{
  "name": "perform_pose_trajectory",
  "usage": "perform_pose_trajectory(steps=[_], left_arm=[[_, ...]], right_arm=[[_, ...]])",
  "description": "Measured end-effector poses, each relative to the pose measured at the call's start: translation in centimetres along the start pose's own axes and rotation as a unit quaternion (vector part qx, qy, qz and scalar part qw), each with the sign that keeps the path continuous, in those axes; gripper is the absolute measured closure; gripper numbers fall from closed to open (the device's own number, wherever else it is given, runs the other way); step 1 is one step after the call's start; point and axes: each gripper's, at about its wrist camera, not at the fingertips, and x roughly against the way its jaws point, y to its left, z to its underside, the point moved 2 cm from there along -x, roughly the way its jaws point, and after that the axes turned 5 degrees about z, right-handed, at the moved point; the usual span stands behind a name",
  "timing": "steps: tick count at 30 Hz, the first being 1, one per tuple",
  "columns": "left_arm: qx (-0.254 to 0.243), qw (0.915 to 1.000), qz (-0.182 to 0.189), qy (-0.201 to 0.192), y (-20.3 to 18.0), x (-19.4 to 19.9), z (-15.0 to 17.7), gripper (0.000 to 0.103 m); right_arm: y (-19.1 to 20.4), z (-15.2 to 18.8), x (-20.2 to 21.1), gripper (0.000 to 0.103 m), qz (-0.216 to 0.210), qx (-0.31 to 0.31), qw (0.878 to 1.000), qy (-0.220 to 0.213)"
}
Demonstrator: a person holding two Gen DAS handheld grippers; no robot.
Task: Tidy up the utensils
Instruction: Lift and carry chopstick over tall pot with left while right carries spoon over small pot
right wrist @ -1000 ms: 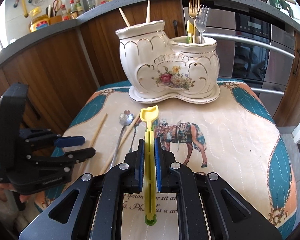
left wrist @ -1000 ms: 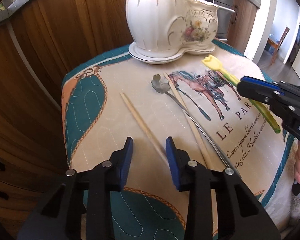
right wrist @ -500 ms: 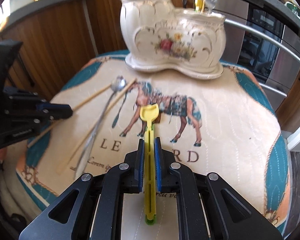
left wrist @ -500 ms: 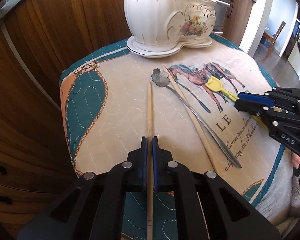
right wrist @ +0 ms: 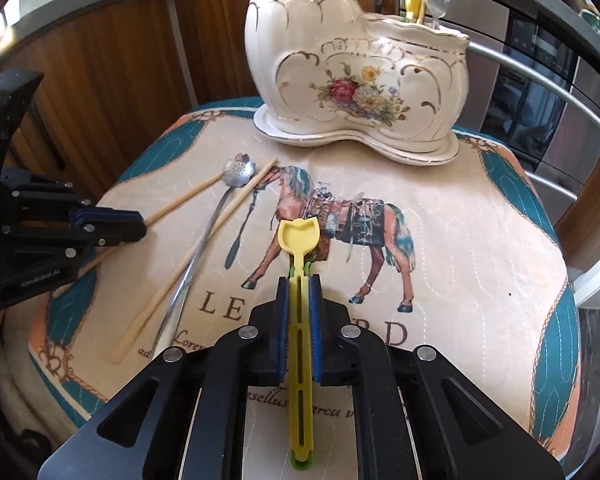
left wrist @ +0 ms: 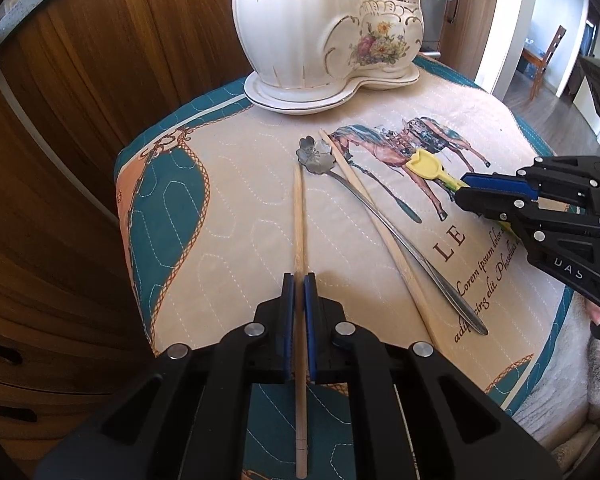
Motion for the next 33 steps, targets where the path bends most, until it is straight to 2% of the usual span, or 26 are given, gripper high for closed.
perform_pose_trajectory(steps=[3, 6, 9, 12, 15, 20, 25, 27, 33], left_arm=[[0.011, 0.9998, 0.006, -0.014, 0.4, 0.5, 0.1, 0.098], [0.024, 0.9985, 0.007, -0.049, 1.0, 2.1, -0.1, 0.098], [0.034, 0.9922, 0.020, -0.119, 1.8, 5.1, -0.8, 0.098], [0.054, 0.9788, 0.029, -0.195, 3.0, 8.1, -2.3, 0.098], [0.068, 0.9701, 0.022, -0.232, 3.7, 9.5, -3.9, 0.098], [0.067, 0.9525, 0.044, -0.294, 3.6, 11.2, -7.5, 0.098], [0.065, 0.9258, 0.082, -0.363, 3.2, 12.5, -12.2, 0.098], [0.064, 0.9160, 0.085, -0.387, 2.8, 12.5, -14.4, 0.098], [0.065, 0.9000, 0.085, -0.423, 2.4, 11.0, -18.3, 0.098]], right_arm=[[-0.4, -0.1, 0.9, 0.093, -0.002, -0.016, 1.000, -0.021], [-1.1, -0.6, 2.6, 0.093, -0.012, -0.039, 0.997, -0.062], [-2.1, -1.4, 5.1, 0.093, -0.030, -0.070, 0.989, -0.126], [-2.7, -2.5, 7.3, 0.093, -0.030, -0.084, 0.978, -0.190], [-3.8, -4.6, 9.1, 0.093, -0.029, -0.105, 0.964, -0.242], [-6.3, -8.9, 10.1, 0.093, -0.034, -0.133, 0.947, -0.289], [-8.7, -12.4, 10.0, 0.093, -0.059, -0.175, 0.918, -0.351], [-9.7, -13.8, 9.0, 0.093, -0.067, -0.189, 0.911, -0.361], [-11.5, -15.4, 5.8, 0.093, -0.083, -0.210, 0.906, -0.358]])
